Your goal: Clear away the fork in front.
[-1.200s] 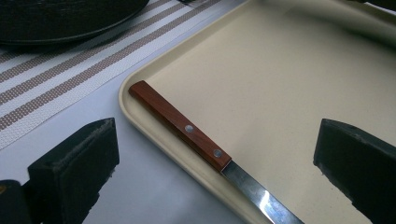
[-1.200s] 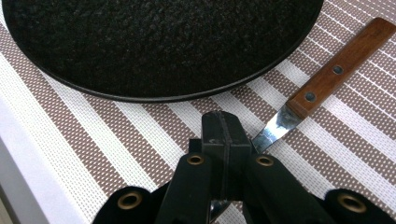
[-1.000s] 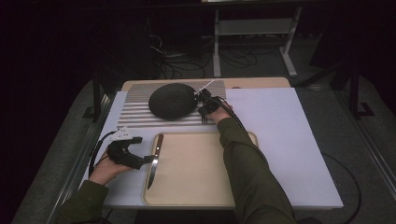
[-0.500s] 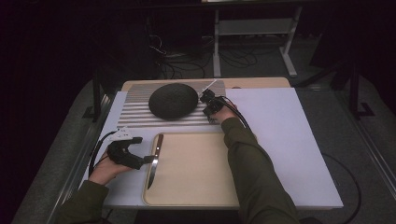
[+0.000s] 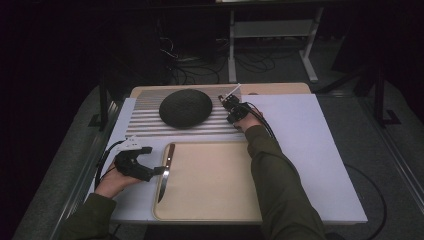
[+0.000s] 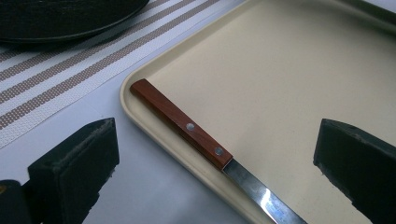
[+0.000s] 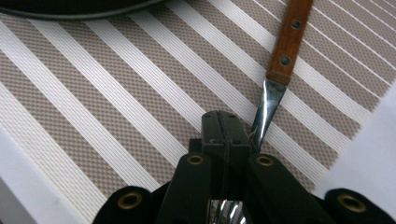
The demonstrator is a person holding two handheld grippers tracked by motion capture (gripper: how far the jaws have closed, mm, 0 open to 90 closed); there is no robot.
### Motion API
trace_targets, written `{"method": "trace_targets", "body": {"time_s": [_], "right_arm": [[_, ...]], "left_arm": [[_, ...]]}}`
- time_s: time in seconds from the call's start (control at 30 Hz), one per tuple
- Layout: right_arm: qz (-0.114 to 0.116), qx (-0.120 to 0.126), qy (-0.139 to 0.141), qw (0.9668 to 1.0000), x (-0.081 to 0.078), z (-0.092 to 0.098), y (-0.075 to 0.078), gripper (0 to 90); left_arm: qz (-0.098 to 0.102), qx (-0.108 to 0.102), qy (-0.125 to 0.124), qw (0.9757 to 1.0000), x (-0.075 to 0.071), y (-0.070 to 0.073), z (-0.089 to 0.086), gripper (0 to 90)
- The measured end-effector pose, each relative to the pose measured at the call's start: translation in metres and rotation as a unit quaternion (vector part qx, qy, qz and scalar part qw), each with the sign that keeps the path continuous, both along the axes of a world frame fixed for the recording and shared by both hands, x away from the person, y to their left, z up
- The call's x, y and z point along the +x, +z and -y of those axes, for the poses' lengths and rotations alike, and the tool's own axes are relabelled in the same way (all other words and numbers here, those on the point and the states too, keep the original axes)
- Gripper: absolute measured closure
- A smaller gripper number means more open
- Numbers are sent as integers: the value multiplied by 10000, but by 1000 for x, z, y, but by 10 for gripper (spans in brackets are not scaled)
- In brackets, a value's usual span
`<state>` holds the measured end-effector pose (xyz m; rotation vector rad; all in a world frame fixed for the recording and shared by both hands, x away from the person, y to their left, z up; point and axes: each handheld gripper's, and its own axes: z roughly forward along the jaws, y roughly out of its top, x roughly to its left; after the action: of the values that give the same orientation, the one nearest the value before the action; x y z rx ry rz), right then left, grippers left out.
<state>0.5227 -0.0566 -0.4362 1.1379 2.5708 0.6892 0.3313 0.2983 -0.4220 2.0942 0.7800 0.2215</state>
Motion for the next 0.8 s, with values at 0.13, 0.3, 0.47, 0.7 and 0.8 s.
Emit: {"method": "trace_targets", "body": {"time_s": [0.13,0.3,0.47,0.7,0.8], "right_arm": [[-35,23,-65,10000,0,7,0,888],[-34,42,-76,10000,-1,9,0,888],[5,366,-90,9993,-3,15,7,873],[-4,665,-176,9976,-6,28,25,757],[-33,668,-229,9975,-5,32,29,699]], "left_arm": [[2,-1,10,10000,0,0,0,0],[0,4,-2,10000,0,0,0,0],[-3,4,-2,10000,0,0,0,0],[-9,17,-21,10000,0,0,2,0],[-6,19,-21,10000,0,-1,3,0]]}}
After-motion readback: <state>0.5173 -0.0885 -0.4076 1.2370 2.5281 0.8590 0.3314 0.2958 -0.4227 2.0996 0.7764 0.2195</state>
